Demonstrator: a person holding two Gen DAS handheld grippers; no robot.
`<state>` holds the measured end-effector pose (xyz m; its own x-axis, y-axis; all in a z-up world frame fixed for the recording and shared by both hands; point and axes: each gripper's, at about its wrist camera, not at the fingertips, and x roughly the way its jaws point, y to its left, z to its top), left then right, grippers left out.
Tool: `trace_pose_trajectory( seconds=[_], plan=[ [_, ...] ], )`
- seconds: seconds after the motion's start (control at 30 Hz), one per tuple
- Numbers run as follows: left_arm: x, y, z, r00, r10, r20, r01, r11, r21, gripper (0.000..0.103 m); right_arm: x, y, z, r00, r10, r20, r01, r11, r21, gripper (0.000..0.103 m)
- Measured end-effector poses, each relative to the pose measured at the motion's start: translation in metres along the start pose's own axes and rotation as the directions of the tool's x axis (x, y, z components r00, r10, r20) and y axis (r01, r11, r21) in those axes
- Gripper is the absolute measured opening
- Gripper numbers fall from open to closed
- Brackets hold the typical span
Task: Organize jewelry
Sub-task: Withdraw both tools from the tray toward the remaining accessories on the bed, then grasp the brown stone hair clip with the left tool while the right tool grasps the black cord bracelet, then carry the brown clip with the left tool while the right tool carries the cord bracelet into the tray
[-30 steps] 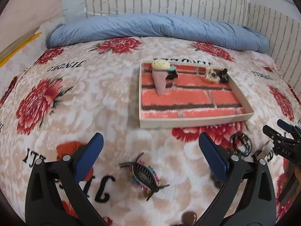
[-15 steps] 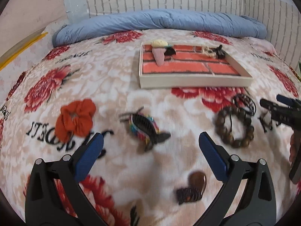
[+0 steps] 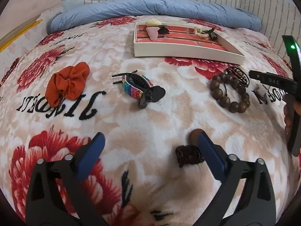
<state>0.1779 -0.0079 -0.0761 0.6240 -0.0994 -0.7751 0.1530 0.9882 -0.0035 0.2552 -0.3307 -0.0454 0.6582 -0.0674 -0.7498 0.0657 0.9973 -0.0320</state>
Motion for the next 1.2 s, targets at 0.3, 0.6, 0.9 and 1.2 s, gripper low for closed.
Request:
trace_pose_trajectory(
  seconds=[0.3,0.6,0.9,1.2],
  plan=[
    [0.003,-0.009,-0.006,0.998,-0.042,-0.046,0.042,0.999,-0.016,0.08,0.017,0.01,0.006,0.999,0.028,-0.037,-0.028,1.0,-0.009,0.079],
    [0.008,-0.009,-0.008,0.996,-0.067,-0.05,0.066,0.998,-0.021,0.076,0.035,0.021,0.007,0.995,0.037,-0.091,-0.041,0.998,-0.047,0.066],
    [0.004,-0.015,-0.01,0.993,-0.11,-0.041,0.111,0.994,0.019,0.053,0.043,0.03,0.009,0.992,0.055,-0.113,-0.065,0.995,-0.082,0.048],
    [-0.001,-0.025,-0.012,0.992,-0.123,-0.038,0.126,0.99,0.065,0.027,0.04,0.044,0.007,0.992,0.077,-0.1,-0.091,0.987,-0.135,0.019]
  ],
)
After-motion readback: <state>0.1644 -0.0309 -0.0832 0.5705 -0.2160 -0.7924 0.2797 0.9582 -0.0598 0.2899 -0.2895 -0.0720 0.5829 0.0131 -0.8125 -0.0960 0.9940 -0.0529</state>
